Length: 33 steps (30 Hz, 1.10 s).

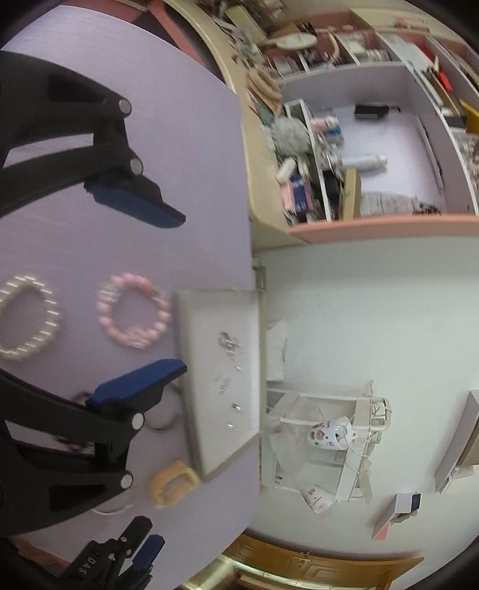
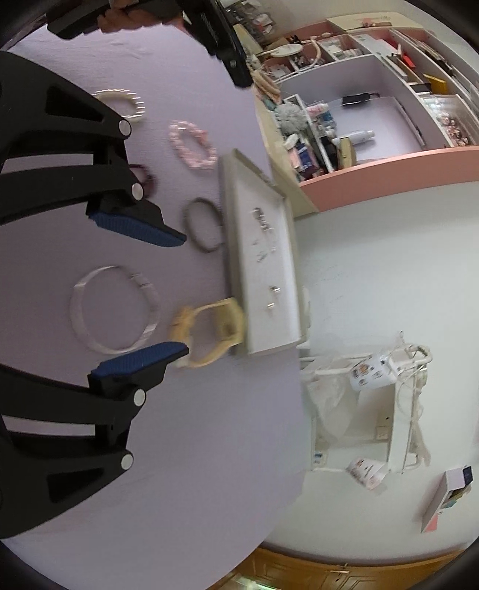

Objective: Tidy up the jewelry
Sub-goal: 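Withdraw both open tools from the tray toward the bracelets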

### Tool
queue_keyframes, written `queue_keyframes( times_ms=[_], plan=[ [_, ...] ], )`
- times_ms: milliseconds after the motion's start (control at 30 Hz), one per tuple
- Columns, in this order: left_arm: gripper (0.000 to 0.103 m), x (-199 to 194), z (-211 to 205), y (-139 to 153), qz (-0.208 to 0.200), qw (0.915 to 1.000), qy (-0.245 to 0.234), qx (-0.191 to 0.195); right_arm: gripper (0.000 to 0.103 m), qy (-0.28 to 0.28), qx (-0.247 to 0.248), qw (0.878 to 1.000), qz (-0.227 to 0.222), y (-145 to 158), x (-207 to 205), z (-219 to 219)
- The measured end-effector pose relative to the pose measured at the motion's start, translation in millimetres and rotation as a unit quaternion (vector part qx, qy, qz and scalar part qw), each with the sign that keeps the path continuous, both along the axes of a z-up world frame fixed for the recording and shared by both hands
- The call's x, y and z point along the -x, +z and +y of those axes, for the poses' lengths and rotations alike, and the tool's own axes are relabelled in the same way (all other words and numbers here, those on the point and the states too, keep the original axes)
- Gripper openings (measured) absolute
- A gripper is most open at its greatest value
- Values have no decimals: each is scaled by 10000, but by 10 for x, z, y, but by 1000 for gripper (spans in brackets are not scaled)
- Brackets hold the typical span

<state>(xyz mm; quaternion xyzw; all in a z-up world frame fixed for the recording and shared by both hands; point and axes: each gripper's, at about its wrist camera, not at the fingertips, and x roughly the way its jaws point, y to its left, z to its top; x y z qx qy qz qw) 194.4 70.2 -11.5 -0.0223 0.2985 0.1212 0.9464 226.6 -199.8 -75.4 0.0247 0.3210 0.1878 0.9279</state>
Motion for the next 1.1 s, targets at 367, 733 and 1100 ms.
queue_keyframes(
  times_ms=[367,733,1100],
  plan=[
    [91,768,78,-364,342,9977,532,223,87,-160,382,9987,306,-216,180,-59],
    [91,889,101,-489,495,9974,468,245,91,-44,1091,9890,998,-459,-131,208],
    [91,771,85,-582,649,9964,395,385,86,141,1092,9879,1089,-476,-267,229]
  ],
)
